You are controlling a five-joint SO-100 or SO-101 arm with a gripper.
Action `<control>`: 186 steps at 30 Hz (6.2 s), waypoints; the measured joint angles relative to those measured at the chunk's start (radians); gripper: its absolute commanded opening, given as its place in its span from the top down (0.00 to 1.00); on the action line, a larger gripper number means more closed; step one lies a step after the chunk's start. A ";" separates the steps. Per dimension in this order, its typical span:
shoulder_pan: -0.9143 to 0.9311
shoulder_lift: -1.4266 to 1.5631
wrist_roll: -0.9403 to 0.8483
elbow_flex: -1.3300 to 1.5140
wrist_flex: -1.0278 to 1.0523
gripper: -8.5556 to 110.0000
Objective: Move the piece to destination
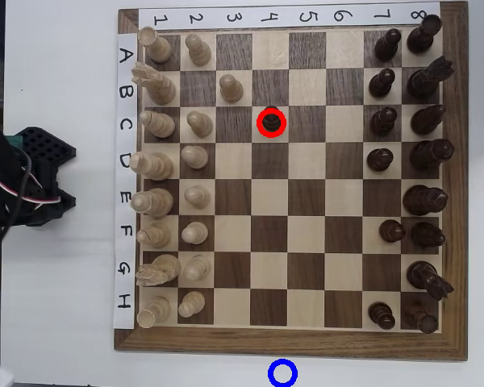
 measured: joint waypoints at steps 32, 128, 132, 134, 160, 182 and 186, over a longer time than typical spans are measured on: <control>-1.104 -0.425 1.104 -0.790 0.388 0.84; -1.732 -0.701 1.253 0.580 -0.873 0.69; -1.732 -0.709 1.253 0.580 -0.876 0.70; -1.732 -0.716 1.253 0.580 -0.876 0.70; -1.704 -0.759 1.253 0.578 -0.911 0.71; -1.704 -0.759 1.253 0.578 -0.911 0.84; -1.704 -0.759 1.253 0.578 -0.908 0.85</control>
